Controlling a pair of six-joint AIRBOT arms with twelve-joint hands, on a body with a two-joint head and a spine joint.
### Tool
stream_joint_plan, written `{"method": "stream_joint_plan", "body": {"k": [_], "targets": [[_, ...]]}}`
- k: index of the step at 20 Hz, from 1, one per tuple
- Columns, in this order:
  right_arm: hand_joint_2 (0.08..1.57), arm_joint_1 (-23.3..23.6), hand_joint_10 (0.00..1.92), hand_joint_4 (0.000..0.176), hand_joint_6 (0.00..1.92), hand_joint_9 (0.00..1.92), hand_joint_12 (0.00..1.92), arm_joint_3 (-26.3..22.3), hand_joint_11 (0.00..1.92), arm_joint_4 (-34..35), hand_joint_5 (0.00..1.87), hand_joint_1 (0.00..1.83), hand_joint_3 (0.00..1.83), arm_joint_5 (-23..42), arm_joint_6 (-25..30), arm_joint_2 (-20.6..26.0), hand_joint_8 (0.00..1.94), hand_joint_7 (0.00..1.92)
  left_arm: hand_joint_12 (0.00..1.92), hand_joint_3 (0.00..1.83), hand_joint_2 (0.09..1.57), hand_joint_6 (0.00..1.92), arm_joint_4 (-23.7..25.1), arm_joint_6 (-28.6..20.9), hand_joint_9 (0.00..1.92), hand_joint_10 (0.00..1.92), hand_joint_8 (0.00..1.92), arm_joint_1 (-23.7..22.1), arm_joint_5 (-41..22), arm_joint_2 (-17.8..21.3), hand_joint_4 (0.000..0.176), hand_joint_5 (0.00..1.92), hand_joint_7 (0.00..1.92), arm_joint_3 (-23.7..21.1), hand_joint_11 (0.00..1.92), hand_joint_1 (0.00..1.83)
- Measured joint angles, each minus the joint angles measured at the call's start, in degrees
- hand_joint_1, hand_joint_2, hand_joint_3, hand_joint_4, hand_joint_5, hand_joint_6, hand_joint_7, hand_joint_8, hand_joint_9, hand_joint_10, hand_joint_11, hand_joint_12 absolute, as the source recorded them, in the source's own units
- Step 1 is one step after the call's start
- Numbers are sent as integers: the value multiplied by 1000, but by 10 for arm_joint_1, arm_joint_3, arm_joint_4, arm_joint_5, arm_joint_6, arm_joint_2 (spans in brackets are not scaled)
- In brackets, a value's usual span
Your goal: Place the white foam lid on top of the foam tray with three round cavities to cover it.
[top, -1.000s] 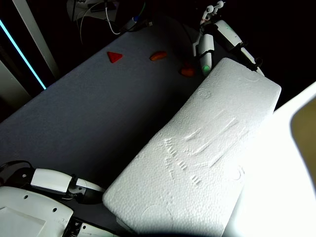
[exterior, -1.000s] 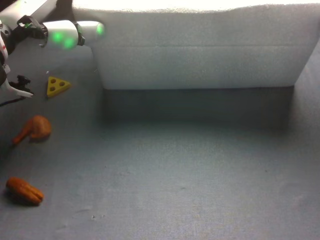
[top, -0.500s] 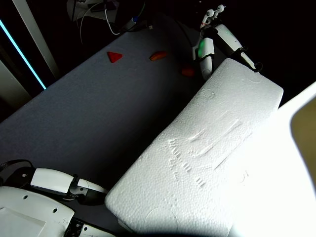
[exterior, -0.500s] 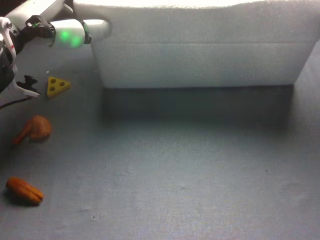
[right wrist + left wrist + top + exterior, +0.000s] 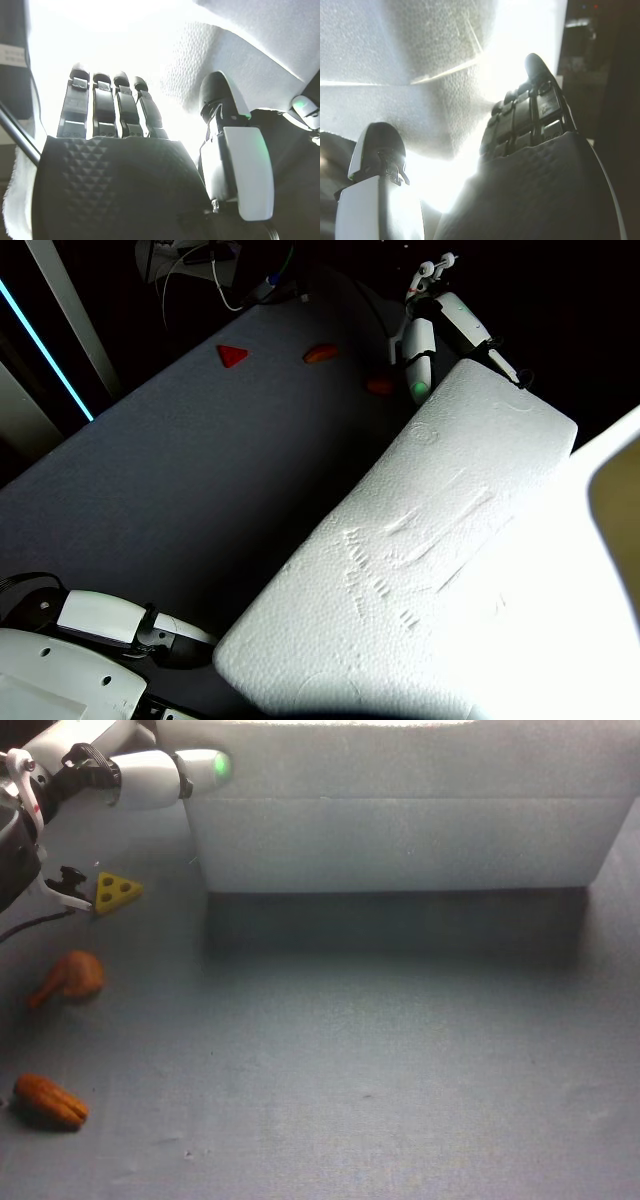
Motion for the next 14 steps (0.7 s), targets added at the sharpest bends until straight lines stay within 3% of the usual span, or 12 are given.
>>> {"method": "stream_joint_plan", "body": {"k": [2,4,7,8,9,11,12,14], "targets": [[1354,6,0,0,0,0,0,6,0,2,0,356,8,-7,-2,-6,0,0,1101,0,1084,0,1,2,0,0,0,-2,2,-3,37,0,0,4,0,370],[1371,10,0,0,0,0,0,10,0,3,0,192,8,-12,-5,-10,0,0,1010,0,1074,0,2,1,0,0,0,-3,3,-3,42,0,0,4,0,339],[1388,16,0,0,0,0,0,12,0,26,0,72,11,-18,-45,-12,0,0,1228,1,1085,0,3,2,21,5,0,-6,4,-7,51,0,0,7,0,356],[1380,18,0,0,0,0,0,12,0,33,0,117,5,-21,-48,-13,0,0,1266,1,1089,0,3,2,3,0,0,-7,5,-7,76,0,0,7,0,388],[1368,18,0,0,0,0,0,12,0,34,0,182,0,-20,-49,-13,0,0,1271,6,1102,0,2,2,0,0,0,-7,5,-7,70,0,0,7,0,412],[1365,18,0,0,0,0,0,14,0,40,0,246,0,-21,-49,-13,0,0,1167,2,1121,0,2,2,0,0,0,-3,2,-7,43,0,0,6,0,456],[1356,18,0,0,0,0,0,14,0,42,0,376,0,-22,-49,-13,0,0,1057,1,1133,0,-1,2,0,0,0,-1,0,-6,47,0,0,3,0,459],[1357,16,0,0,0,0,0,14,0,43,0,310,0,-24,-50,-13,0,0,1064,1,1147,0,-2,2,0,0,0,6,-11,1,59,0,0,-7,0,441]]}}
